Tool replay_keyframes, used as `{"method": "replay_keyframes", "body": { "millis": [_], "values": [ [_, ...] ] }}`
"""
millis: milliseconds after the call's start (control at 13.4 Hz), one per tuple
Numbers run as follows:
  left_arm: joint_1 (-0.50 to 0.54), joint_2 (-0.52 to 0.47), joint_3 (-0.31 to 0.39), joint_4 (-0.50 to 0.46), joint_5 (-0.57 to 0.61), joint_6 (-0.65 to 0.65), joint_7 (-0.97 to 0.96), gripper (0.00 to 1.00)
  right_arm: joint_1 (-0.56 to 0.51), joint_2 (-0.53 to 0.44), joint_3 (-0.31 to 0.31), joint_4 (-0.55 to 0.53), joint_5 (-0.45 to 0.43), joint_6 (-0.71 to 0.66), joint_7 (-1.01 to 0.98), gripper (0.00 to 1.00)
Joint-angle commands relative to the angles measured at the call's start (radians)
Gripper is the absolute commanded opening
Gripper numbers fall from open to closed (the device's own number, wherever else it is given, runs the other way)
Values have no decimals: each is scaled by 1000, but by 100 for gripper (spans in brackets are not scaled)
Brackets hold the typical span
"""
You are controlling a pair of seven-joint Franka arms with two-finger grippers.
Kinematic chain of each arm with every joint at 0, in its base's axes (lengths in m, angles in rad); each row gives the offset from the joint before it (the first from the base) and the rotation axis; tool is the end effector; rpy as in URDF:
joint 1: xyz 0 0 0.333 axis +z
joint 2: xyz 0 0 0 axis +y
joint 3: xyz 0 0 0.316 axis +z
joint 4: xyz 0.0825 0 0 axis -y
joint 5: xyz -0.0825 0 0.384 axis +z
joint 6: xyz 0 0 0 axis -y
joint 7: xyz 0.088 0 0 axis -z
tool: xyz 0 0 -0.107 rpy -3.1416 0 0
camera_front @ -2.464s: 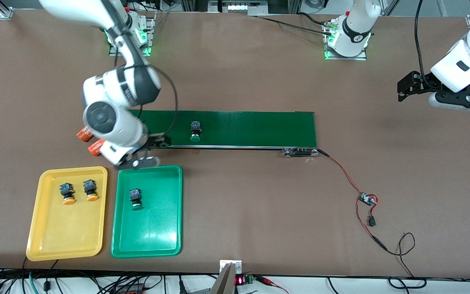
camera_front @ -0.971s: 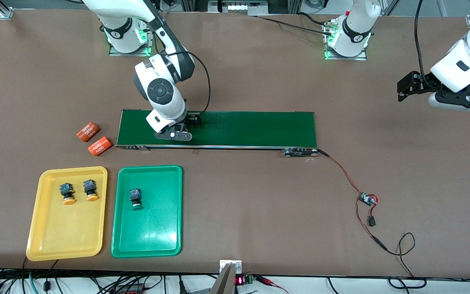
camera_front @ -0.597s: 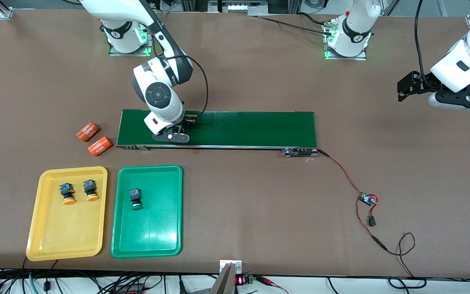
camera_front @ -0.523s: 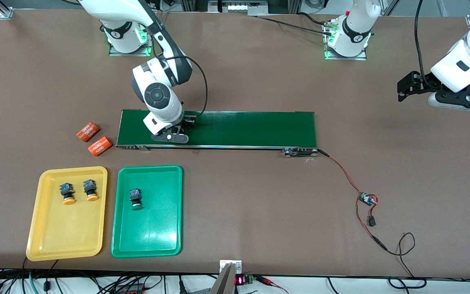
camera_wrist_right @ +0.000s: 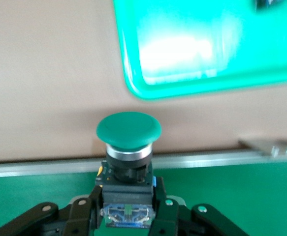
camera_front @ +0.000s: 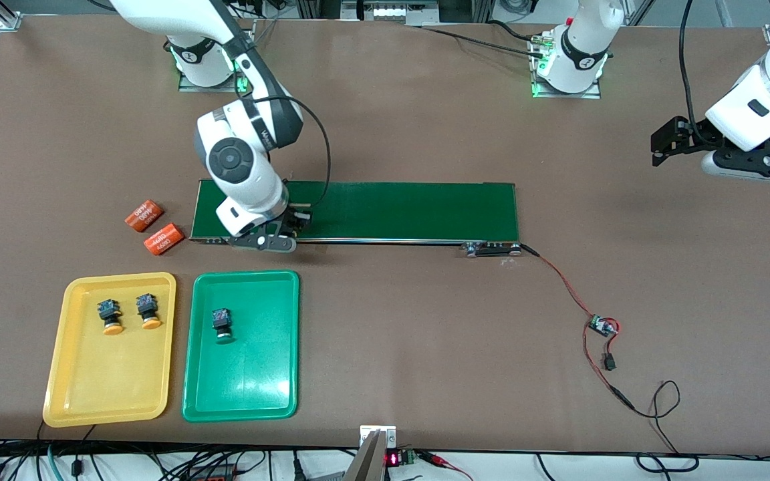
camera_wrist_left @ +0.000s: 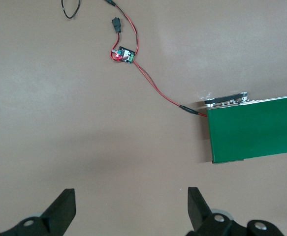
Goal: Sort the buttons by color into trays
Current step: 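Carry the green-cap button into the green tray and open the right gripper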
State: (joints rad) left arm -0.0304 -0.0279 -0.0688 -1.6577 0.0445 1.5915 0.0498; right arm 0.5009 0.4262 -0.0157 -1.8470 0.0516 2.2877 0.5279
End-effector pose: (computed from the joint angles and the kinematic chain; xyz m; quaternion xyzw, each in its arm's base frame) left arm 0.5434 -0.0499 0.6007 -0.9967 0.0753 0.0186 0.0237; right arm 0.5668 0.3009 0.2958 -0.9991 0.0374 0.0015 0.0178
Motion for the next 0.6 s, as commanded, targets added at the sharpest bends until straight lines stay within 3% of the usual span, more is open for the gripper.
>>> {"method": "replay_keyframes", "body": {
  "millis": [0,523],
  "values": [
    [-2,11,-2,30,23,-21,5,100,-21,101,-21,158,-7,-11,-78,15],
    [-2,11,-2,30,21,-21,5,100,-130,322,-47,415,-4,-2,-367,15]
  ]
}}
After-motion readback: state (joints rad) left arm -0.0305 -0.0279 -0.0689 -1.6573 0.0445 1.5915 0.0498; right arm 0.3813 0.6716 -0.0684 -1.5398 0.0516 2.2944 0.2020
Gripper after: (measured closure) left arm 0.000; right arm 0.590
